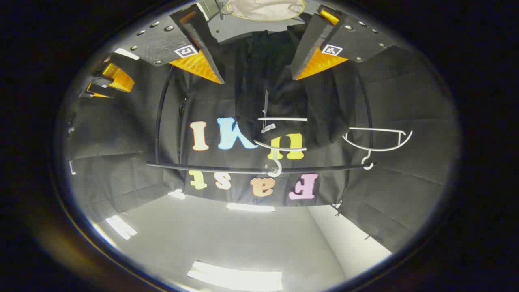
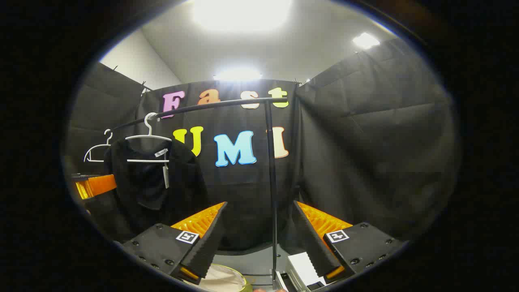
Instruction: Grasp the clothes on the hanger with both hands and then place them into the laundry hamper below.
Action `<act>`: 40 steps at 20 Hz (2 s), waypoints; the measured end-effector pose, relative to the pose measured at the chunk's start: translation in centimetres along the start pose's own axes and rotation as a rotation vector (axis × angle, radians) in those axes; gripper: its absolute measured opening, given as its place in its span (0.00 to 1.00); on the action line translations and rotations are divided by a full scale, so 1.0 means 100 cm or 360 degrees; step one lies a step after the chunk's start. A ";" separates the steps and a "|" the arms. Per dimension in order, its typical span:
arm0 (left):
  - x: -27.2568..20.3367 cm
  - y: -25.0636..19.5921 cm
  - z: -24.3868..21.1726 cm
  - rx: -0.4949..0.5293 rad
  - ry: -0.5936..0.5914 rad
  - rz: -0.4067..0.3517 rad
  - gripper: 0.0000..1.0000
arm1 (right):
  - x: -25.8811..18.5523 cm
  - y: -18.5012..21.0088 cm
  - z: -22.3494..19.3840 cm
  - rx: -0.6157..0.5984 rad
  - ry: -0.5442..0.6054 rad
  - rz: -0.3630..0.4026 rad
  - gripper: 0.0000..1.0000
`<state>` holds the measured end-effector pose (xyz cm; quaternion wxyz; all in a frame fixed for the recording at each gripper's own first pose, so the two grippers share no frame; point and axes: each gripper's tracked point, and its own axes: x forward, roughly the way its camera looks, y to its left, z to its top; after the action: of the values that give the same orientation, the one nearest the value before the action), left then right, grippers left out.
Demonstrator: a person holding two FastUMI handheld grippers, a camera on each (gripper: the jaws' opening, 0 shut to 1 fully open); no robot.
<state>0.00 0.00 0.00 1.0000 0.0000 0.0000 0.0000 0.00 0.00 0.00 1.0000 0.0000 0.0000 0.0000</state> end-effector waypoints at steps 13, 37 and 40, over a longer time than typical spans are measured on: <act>0.011 0.042 0.000 0.0079 -0.0066 0.0062 0.94 | 0.000 0.028 0.006 -0.0074 -0.0015 0.0063 0.98; 0.012 0.079 -0.003 0.0131 0.0031 0.0400 0.94 | 0.087 0.132 -0.019 0.0001 0.0166 0.0489 0.94; 0.025 0.093 -0.004 0.0104 0.0066 0.0499 0.94 | 0.108 0.158 -0.022 0.0013 0.0200 0.0613 0.94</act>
<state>2.53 9.34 -0.35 0.9870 0.0326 0.0206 0.1561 10.78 15.80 -2.17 0.9796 0.0040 0.0625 0.1911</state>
